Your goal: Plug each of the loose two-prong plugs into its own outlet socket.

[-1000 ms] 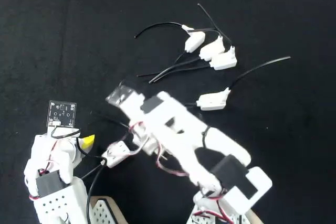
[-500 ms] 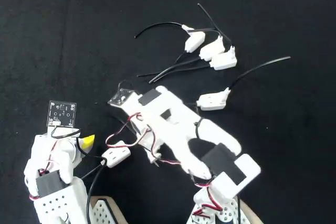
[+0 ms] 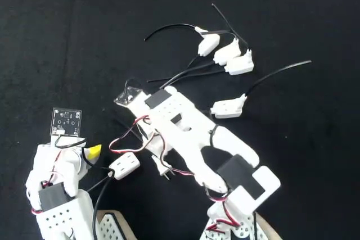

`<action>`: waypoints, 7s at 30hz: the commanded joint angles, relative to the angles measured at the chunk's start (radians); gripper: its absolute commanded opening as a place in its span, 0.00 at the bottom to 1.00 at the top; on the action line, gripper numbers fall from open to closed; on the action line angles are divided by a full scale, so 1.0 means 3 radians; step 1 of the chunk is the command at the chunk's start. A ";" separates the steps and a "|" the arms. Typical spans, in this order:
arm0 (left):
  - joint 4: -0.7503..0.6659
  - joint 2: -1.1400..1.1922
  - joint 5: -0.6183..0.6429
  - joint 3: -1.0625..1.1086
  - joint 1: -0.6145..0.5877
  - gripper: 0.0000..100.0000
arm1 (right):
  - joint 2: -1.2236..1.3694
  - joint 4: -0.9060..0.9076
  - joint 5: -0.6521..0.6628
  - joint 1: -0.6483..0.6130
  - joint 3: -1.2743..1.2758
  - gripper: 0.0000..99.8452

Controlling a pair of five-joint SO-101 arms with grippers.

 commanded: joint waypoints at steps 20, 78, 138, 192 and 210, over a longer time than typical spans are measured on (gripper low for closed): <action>0.0010 -0.0005 -0.0020 0.0023 -0.0018 0.40 | -0.0166 -0.0363 -0.0414 -0.0199 0.0304 0.10; 0.0000 -0.0005 -0.0015 0.0028 -0.0018 0.40 | -0.0345 -0.0885 -0.1325 -0.0849 0.0979 0.13; -0.0010 -0.0010 -0.0015 0.0028 -0.0018 0.40 | -0.1220 -0.1048 -0.1176 -0.0685 0.1757 0.17; -0.0010 -0.0015 -0.0010 0.0028 -0.0018 0.40 | -0.2463 -0.1606 -0.0261 -0.0020 0.2417 0.01; 0.0005 -0.0015 -0.0026 0.0028 -0.0018 0.40 | -0.0637 -0.1396 0.0399 0.0389 0.1189 0.02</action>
